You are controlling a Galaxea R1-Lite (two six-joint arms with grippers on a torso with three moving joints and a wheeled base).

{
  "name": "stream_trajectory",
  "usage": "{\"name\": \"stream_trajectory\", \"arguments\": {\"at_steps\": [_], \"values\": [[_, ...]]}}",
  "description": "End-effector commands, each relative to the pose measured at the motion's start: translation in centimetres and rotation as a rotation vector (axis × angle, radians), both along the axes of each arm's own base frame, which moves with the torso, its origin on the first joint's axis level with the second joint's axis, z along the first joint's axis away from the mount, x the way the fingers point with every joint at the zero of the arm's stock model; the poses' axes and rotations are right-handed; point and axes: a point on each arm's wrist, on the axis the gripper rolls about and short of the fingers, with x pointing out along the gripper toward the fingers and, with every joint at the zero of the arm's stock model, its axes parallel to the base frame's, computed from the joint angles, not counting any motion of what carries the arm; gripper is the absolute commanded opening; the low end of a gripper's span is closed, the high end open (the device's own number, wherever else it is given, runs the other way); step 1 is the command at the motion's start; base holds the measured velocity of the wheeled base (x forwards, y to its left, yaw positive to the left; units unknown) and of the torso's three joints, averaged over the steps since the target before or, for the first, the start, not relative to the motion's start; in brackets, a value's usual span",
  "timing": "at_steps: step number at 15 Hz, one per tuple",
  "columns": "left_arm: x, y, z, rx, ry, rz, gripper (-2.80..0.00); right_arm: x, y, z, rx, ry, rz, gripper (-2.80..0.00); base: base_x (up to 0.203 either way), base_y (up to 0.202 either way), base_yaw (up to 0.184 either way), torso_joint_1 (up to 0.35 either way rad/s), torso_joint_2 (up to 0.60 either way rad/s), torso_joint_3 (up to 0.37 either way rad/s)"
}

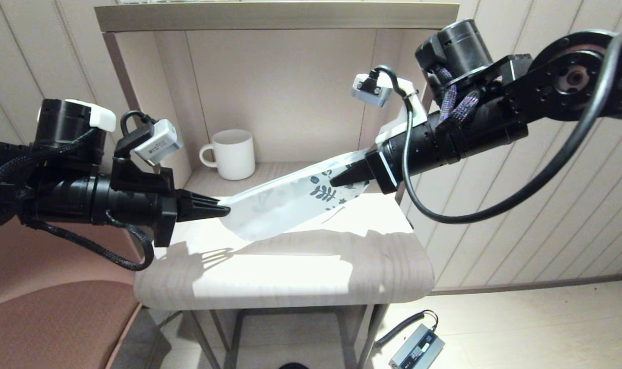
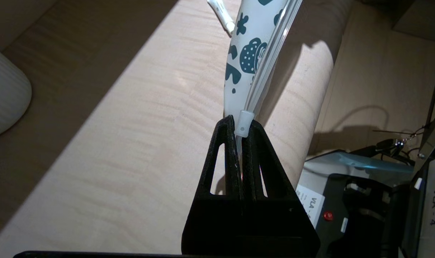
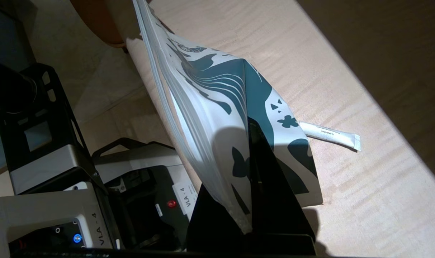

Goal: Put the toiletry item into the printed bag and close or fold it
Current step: Open the storage bag

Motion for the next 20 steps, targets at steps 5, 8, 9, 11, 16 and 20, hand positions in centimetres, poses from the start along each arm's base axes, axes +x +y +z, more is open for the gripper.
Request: {"name": "stream_trajectory", "arguments": {"at_steps": [5, 8, 9, 11, 16, 20], "values": [[0.13, -0.04, 0.32, -0.006, -0.007, -0.004, -2.8, -0.13, -0.06, 0.09, 0.001, -0.001, 0.004, -2.8, 0.0, 0.0, 0.0, 0.0, 0.0, 0.0], [-0.03, 0.0, 0.19, -0.004, -0.005, -0.005, -2.8, -0.35, -0.19, 0.37, 0.005, -0.007, 0.005, -2.8, 0.0, 0.0, 0.0, 0.0, 0.0, 0.0], [-0.04, 0.0, 0.16, -0.006, 0.0, -0.003, -2.8, -0.35, -0.19, 0.33, 0.004, -0.005, 0.005, -2.8, 0.0, 0.0, 0.0, 0.0, 0.0, 0.0], [-0.04, 0.0, 0.15, -0.008, 0.004, -0.001, -2.8, -0.38, -0.2, 0.31, 0.004, -0.004, 0.004, -2.8, 0.0, 0.0, 0.0, 0.0, 0.0, 0.0], [-0.2, 0.04, 0.43, -0.008, -0.006, 0.001, -2.8, -0.55, -0.29, 0.43, 0.006, -0.006, 0.004, -2.8, 0.0, 0.0, 0.0, 0.0, 0.0, 0.0], [0.17, -0.04, 0.77, -0.011, -0.02, 0.0, -2.8, -0.37, 0.04, -0.55, -0.01, 0.022, 0.01, -2.8, 0.0, 0.0, 0.0, 0.0, 0.0, 0.0]]}}
